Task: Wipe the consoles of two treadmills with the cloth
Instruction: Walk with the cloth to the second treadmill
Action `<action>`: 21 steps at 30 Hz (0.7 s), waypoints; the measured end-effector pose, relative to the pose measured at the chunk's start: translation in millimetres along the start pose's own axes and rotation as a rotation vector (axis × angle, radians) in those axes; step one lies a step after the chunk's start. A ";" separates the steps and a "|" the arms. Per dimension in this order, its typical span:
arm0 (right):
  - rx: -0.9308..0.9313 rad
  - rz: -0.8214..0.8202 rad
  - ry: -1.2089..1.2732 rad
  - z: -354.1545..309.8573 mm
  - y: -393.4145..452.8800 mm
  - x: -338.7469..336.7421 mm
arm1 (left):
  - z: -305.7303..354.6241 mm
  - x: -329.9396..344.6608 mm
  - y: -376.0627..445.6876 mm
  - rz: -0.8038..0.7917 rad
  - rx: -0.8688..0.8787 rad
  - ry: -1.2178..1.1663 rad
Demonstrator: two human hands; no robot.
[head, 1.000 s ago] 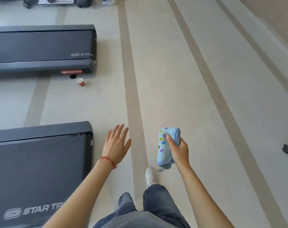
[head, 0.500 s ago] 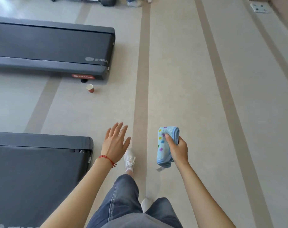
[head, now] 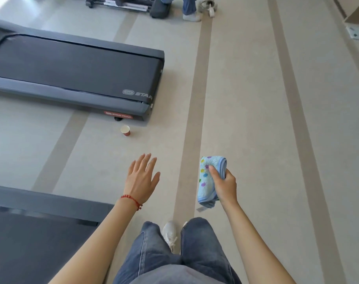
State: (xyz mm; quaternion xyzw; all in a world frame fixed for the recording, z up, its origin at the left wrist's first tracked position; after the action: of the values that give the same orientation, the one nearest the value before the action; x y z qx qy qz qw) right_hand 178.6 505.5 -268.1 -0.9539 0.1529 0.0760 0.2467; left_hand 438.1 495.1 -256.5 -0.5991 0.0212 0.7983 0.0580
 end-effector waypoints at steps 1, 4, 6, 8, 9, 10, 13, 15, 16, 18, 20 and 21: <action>-0.005 -0.012 -0.003 -7.7 10.9 7.9 | -4.8 -1.7 10.4 0.003 -0.016 -0.003; -0.022 -0.052 -0.027 -29.6 47.0 33.6 | -20.6 -3.7 39.1 0.014 -0.077 -0.007; -0.032 -0.094 -0.049 -44.7 73.0 55.3 | -34.4 -5.8 57.2 0.035 -0.134 -0.010; -0.046 -0.152 -0.070 -61.8 99.8 81.4 | -50.3 -10.7 75.1 0.065 -0.197 -0.005; -0.057 -0.189 -0.081 -71.7 112.9 96.6 | -59.0 -13.1 84.0 0.074 -0.231 0.000; -0.072 -0.230 -0.095 -82.9 125.6 113.1 | -68.3 -16.4 92.6 0.081 -0.270 0.003; -0.117 -0.371 -0.160 -119.9 156.0 167.4 | -97.3 -31.0 111.4 0.141 -0.411 -0.005; -0.152 -0.470 -0.219 -142.8 169.5 204.9 | -116.8 -40.5 116.6 0.190 -0.508 -0.016; -0.170 -0.522 -0.242 -153.6 173.9 223.8 | -126.2 -45.4 117.6 0.214 -0.553 -0.023; -0.196 -0.622 -0.284 -170.7 179.2 261.2 | -142.8 -55.4 115.1 0.264 -0.639 -0.023; -0.214 -0.715 -0.331 -181.0 177.9 298.2 | -157.9 -64.4 108.0 0.303 -0.730 -0.023; -0.220 -0.761 -0.350 -184.1 174.8 316.3 | -165.2 -68.2 102.9 0.318 -0.774 -0.026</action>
State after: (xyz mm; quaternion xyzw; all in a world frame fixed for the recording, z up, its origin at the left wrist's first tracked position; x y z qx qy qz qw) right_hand 431.8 188.8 -256.6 -0.9357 -0.2628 0.1559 0.1762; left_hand 602.3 371.3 -241.2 -0.5559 -0.1889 0.7537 -0.2953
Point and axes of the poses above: each hand's wrist, its own y-axis towards the middle knuckle, its own x-axis out of the palm, z = x × y, the point moved 9 cm from there along y, towards the middle knuckle, and after that the axes turned 2 degrees about y, right-handed, at the moved point
